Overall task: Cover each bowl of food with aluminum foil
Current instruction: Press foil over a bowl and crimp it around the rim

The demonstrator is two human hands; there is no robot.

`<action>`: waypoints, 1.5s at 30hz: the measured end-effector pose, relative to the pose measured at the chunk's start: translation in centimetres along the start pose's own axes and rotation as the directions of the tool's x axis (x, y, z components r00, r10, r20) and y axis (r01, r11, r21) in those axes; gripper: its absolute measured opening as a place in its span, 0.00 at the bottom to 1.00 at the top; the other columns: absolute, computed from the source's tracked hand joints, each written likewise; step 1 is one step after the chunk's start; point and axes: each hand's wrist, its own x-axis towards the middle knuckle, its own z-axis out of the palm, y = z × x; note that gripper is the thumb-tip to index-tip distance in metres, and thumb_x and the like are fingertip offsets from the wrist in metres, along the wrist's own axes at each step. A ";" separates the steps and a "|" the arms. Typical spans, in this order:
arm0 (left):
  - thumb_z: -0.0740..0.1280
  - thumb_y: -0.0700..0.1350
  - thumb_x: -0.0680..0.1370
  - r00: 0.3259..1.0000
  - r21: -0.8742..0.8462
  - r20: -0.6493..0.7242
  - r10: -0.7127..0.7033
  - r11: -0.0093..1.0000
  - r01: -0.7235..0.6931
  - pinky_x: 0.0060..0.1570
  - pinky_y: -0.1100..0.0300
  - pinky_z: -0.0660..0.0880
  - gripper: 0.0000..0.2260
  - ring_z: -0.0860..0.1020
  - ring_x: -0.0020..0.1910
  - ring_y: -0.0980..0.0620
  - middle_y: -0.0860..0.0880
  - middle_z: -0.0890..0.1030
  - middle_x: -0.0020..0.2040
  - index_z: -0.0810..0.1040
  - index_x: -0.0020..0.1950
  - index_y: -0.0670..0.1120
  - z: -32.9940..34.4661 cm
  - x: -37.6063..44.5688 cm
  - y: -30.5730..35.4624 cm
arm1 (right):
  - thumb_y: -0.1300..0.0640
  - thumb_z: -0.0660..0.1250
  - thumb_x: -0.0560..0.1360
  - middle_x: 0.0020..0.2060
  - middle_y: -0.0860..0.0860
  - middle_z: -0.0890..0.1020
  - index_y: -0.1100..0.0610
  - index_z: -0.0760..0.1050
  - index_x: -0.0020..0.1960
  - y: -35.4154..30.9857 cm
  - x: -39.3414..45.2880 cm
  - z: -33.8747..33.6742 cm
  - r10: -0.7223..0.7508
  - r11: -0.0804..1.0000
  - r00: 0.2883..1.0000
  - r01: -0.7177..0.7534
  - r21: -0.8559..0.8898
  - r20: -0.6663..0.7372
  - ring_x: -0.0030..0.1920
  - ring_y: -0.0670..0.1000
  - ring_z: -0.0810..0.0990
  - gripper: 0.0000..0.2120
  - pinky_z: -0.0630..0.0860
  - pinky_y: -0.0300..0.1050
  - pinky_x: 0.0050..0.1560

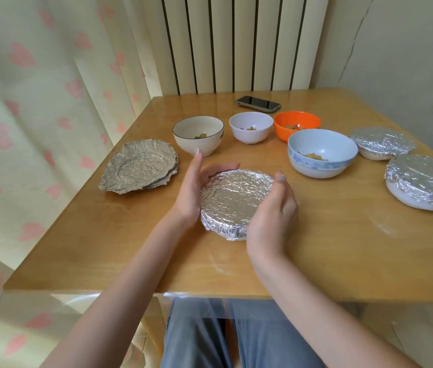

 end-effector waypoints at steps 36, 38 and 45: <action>0.46 0.68 0.79 0.971 0.200 -0.208 0.121 0.977 -0.078 0.71 0.52 0.66 0.33 0.72 0.69 0.52 0.47 0.72 0.72 0.68 0.73 0.47 0.3 -0.2 -0.5 | 0.34 0.43 0.78 0.57 0.50 0.82 0.51 0.78 0.59 -0.9 10.2 -0.8 0.241 0.928 0.702 0.036 -0.371 0.671 0.59 0.48 0.78 0.32 0.70 0.50 0.66; 0.41 0.60 0.83 0.967 0.128 -0.218 0.134 0.986 -0.107 0.73 0.56 0.62 0.30 0.67 0.73 0.55 0.47 0.68 0.75 0.62 0.77 0.43 -0.6 0.2 -0.1 | 0.39 0.46 0.81 0.61 0.53 0.79 0.56 0.75 0.63 -0.6 9.3 -1.6 0.155 0.965 0.864 -0.028 -0.262 0.479 0.61 0.48 0.76 0.28 0.67 0.49 0.68; 0.47 0.62 0.81 0.986 0.019 -0.154 0.063 0.998 -0.060 0.68 0.51 0.69 0.32 0.72 0.69 0.47 0.42 0.73 0.70 0.67 0.74 0.40 0.7 0.9 0.3 | 0.49 0.51 0.82 0.67 0.47 0.72 0.54 0.67 0.71 0.4 2.5 -0.9 0.121 0.992 0.980 -0.115 -0.046 0.160 0.59 0.41 0.68 0.20 0.62 0.35 0.59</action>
